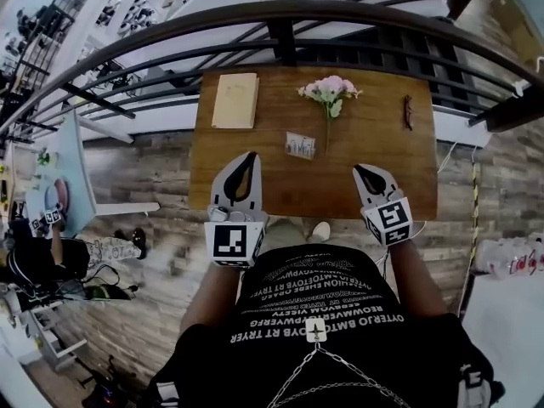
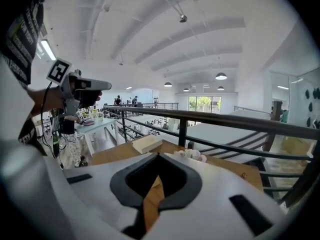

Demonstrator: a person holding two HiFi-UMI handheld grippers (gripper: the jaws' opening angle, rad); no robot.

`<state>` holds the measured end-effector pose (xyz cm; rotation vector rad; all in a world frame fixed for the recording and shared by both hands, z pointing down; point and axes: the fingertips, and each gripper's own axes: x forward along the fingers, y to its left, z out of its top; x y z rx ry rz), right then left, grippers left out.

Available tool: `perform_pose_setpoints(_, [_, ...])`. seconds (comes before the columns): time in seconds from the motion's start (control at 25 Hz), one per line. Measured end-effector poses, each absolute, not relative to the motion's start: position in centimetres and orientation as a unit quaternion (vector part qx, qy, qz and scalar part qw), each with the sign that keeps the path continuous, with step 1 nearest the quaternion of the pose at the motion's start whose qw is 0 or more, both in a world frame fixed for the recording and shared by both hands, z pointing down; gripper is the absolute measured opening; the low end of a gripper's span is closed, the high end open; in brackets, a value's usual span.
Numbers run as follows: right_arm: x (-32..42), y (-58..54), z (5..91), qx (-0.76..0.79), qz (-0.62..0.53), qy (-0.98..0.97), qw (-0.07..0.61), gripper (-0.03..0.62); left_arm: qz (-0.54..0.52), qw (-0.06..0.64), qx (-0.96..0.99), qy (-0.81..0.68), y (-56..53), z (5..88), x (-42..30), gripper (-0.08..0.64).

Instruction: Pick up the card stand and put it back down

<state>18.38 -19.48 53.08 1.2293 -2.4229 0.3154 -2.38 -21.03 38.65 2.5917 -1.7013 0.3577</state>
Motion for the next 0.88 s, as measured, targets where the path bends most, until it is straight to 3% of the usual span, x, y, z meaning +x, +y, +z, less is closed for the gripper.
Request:
perform_pose_setpoints(0.8, [12.5, -25.6, 68.5, 0.394, 0.203, -0.855, 0.269, 0.005, 0.125, 0.018, 0.856, -0.501, -31.6, 40.8, -5.7, 0.028])
perform_pose_setpoints(0.88, [11.8, -25.5, 70.1, 0.379, 0.215, -0.858, 0.274, 0.049, 0.128, 0.023, 0.856, -0.500, -31.9, 41.0, -6.2, 0.028])
